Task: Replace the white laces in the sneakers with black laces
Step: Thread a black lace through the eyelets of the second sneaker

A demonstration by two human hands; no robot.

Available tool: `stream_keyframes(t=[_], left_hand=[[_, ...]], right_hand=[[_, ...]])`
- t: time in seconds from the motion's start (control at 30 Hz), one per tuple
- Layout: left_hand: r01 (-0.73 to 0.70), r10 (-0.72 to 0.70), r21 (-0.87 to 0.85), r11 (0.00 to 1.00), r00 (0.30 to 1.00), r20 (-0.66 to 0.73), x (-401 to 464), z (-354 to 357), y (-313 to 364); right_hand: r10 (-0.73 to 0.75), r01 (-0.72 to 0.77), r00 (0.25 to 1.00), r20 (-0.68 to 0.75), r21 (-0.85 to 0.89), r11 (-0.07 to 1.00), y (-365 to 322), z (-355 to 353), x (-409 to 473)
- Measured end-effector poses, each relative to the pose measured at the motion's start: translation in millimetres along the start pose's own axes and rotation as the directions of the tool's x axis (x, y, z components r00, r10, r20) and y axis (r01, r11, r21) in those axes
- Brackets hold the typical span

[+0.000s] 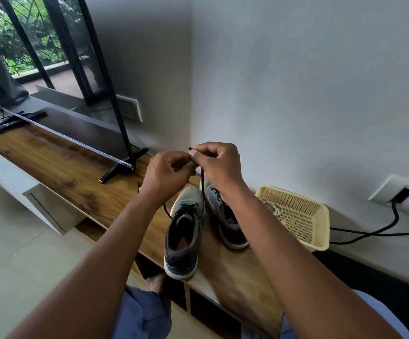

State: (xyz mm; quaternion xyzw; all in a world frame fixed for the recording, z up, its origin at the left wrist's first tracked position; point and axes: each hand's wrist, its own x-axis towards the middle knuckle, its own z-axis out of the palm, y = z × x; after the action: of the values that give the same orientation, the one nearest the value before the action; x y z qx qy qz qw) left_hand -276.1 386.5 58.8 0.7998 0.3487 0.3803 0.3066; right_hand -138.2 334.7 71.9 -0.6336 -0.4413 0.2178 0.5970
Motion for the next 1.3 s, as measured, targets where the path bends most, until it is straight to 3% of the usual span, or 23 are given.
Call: stream_keyframes(t=[0.07, 0.17, 0.27, 0.33, 0.43, 0.63, 0.93, 1.13, 1.3], left_hand=[[0.043, -0.048, 0.03, 0.999, 0.98, 0.192, 0, 0, -7], [0.098, -0.213, 0.266, 0.959, 0.868, 0.448, -9, 10, -24], [0.174, -0.395, 0.411, 0.895, 0.74, 0.545, -18, 30, -55], [0.156, -0.451, 0.503, 0.85, 0.708, 0.543, -18, 40, -75], [0.165, -0.441, 0.492, 0.855, 0.731, 0.521, -12, 52, -106], [0.228, -0.435, 0.419, 0.879, 0.744, 0.507, -16, 51, -96], [0.204, -0.382, 0.363, 0.909, 0.755, 0.532, -20, 56, -102], [0.243, -0.329, 0.234, 0.941, 0.816, 0.476, -27, 55, -99], [0.252, -0.305, 0.178, 0.951, 0.855, 0.42, -38, 51, -107]], right_hand=[[-0.026, 0.024, 0.999, -0.044, -0.034, 0.999, -3, 0, 1], [-0.04, 0.038, 0.997, -0.059, -0.023, 0.999, -12, -4, 5], [-0.078, 0.079, 0.996, -0.035, 0.011, 0.997, -21, -7, 8], [-0.117, 0.116, 0.993, -0.027, -0.034, 0.993, -22, -5, 7], [-0.144, 0.141, 0.989, -0.033, -0.075, 0.987, -23, -6, 11], [-0.157, 0.151, 0.987, -0.043, -0.121, 0.981, -28, -11, 14], [-0.228, 0.23, 0.973, 0.028, -0.151, 0.961, -46, -11, 17], [-0.175, 0.172, 0.985, -0.017, -0.101, 0.98, -51, -7, 14], [-0.054, 0.059, 0.997, -0.051, 0.088, 0.994, -52, -6, 12]])
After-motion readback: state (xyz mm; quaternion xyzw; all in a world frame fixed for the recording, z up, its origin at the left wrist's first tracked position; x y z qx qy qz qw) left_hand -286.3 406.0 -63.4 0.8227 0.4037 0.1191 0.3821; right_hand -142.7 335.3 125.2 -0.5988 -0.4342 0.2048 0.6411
